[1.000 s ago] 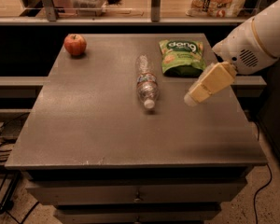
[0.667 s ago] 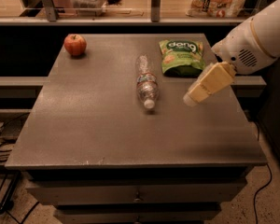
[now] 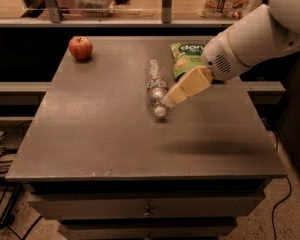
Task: Pick water bottle
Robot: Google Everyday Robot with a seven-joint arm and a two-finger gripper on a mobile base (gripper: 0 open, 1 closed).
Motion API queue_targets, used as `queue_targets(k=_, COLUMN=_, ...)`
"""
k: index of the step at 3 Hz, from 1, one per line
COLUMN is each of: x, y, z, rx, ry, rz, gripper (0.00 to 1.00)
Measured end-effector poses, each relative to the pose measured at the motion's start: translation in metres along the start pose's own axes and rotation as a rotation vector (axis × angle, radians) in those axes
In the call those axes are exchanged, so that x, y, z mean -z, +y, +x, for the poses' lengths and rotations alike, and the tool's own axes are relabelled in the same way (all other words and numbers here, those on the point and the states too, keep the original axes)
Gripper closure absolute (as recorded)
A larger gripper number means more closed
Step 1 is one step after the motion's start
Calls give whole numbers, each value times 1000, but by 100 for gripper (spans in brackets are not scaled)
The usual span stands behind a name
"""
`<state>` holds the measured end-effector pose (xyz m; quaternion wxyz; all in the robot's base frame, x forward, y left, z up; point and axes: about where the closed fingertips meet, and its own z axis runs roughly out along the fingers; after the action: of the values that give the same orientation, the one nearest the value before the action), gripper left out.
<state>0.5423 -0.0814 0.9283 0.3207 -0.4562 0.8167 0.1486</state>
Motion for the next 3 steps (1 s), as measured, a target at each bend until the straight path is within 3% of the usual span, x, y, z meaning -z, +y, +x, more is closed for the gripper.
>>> queue_targets(k=2, x=-66, y=0, z=-28, rx=-81, ry=-42, rz=-37, gripper=0)
queue_targets(k=3, x=-99, y=1, z=-32, rx=-111, ry=-23, rz=-56, gripper=0)
